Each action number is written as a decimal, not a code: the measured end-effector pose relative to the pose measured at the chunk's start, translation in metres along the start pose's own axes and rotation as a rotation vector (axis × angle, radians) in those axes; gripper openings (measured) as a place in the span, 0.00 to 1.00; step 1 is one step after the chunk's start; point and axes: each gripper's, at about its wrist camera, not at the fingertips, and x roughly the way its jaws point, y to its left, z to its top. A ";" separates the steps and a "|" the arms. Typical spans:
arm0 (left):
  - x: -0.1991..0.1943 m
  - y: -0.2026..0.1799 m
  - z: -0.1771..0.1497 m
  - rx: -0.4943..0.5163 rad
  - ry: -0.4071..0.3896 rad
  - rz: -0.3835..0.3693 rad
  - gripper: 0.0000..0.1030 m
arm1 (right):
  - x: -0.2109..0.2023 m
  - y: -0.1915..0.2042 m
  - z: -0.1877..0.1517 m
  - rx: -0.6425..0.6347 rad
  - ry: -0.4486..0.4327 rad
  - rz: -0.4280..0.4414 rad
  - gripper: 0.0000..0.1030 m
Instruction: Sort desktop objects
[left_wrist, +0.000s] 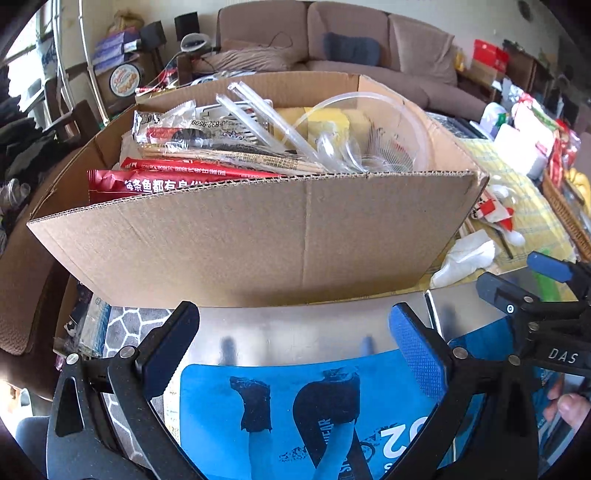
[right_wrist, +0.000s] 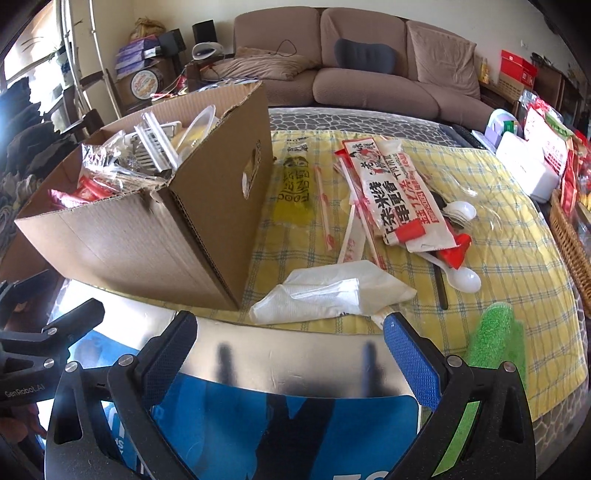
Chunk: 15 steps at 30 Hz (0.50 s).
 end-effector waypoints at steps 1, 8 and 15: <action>0.003 -0.001 -0.002 0.000 0.006 0.000 1.00 | 0.004 -0.001 -0.001 0.004 0.008 -0.007 1.00; 0.018 -0.004 -0.009 -0.022 0.028 0.005 1.00 | 0.014 0.002 -0.010 -0.011 0.008 -0.061 1.00; 0.021 -0.001 -0.008 -0.041 0.033 -0.003 1.00 | 0.018 0.001 -0.009 0.009 0.006 -0.077 1.00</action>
